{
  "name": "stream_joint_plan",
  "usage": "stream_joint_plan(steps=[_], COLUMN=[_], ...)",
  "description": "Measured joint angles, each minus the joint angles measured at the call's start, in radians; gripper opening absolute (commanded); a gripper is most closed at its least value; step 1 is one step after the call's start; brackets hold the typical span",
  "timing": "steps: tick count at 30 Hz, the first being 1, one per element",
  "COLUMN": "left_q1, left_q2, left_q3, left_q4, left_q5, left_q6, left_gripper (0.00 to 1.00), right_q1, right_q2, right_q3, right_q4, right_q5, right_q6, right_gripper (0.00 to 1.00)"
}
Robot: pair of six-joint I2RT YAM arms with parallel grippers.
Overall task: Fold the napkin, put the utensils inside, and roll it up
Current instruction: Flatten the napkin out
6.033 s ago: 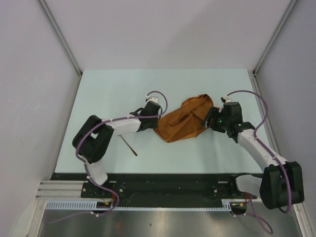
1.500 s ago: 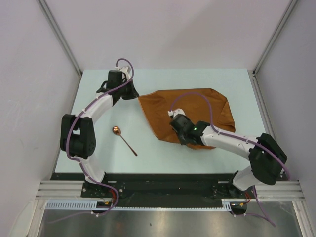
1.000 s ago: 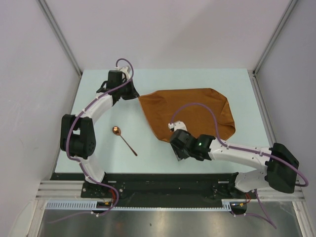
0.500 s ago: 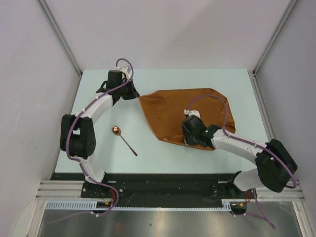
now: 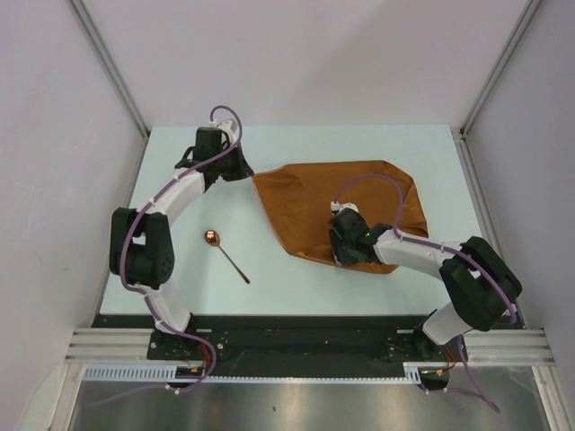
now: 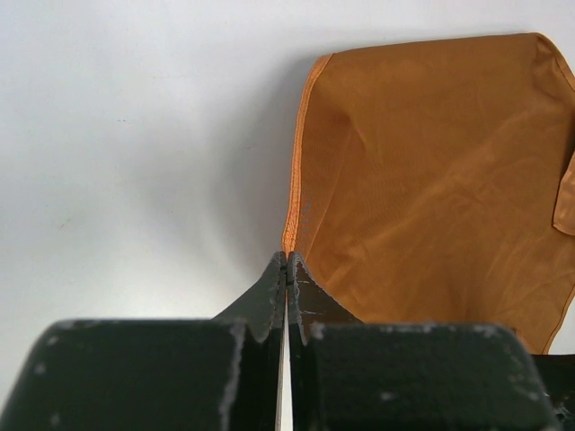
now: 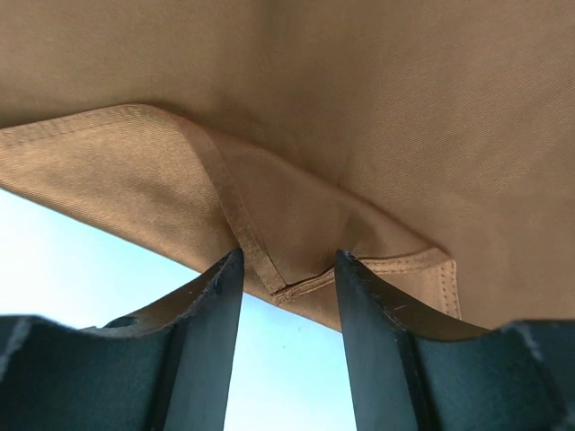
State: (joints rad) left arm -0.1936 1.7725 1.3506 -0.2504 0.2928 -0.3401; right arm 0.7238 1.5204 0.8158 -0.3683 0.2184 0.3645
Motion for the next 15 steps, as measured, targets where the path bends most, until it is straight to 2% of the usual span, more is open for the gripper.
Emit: stream_joint_plan(steps=[4,10,15], left_q1=[0.001,0.003,0.005], left_q2=[0.0,0.0,0.0], left_q3=[0.0,0.0,0.0], left_q4=[0.0,0.0,0.0], left_q5=[0.0,0.001,0.003], left_q6=[0.0,0.0,0.0], left_gripper=[0.0,0.0,0.0], right_q1=[0.0,-0.005,-0.009], right_q2=[0.021,0.027,0.027], right_q3=[0.0,0.0,0.002], right_q4=[0.0,0.0,-0.006], right_q5=[0.001,0.005,0.005], right_q6=[0.006,0.018,0.02], right_gripper=[0.43,0.23,0.13])
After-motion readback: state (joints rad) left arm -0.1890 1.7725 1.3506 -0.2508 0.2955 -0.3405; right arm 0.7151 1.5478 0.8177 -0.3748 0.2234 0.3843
